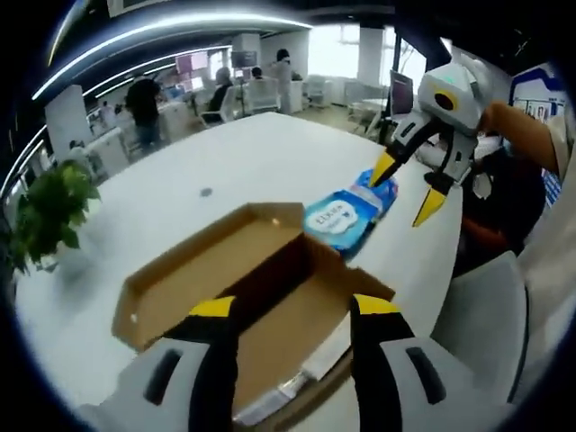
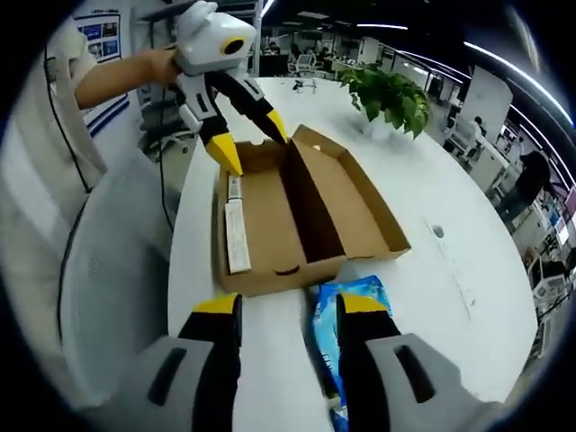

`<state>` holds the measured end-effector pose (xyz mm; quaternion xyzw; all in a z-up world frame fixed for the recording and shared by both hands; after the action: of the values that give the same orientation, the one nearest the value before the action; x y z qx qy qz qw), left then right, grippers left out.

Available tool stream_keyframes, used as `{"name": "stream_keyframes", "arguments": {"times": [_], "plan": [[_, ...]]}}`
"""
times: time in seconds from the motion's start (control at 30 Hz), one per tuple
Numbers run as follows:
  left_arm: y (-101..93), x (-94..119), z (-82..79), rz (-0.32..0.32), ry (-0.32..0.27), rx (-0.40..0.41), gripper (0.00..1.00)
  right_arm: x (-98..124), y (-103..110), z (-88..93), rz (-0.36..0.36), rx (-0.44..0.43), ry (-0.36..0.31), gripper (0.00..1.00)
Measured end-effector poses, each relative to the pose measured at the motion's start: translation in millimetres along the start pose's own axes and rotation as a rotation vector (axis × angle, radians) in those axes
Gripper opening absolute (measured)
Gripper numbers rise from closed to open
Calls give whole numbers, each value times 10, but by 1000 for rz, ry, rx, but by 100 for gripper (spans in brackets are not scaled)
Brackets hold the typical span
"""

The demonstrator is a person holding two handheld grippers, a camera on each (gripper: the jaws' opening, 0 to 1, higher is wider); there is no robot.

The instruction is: Operate the shoe box by opening the lid, removing the specified soft item, and placing it in the target area until the item is outside and the box remains undamaged.

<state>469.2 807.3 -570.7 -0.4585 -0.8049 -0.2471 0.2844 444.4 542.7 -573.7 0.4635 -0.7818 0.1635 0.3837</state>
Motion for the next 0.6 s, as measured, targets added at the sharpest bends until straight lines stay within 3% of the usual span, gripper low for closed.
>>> {"name": "stream_keyframes", "arguments": {"times": [0.3, 0.6], "plan": [[102, 224, 471, -89, 45, 78, 50, -328, 99, -68, -89, 70, 33, 40], [197, 398, 891, -189, 92, 138, 46, -646, 137, -154, -132, 113, 77, 39]]}}
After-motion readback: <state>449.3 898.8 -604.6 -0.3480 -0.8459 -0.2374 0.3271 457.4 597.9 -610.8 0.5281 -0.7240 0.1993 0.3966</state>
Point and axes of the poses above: the point that each gripper's makers call its tool centre point, and the gripper's own axes: x roughly backward along the fingers, y roughly to its left, z roughly out of its underside, the point moved 10 cm from there along x, roughly backward along the fingers, and after that the axes turned 13 degrees about -x, right-handed, at the moved point
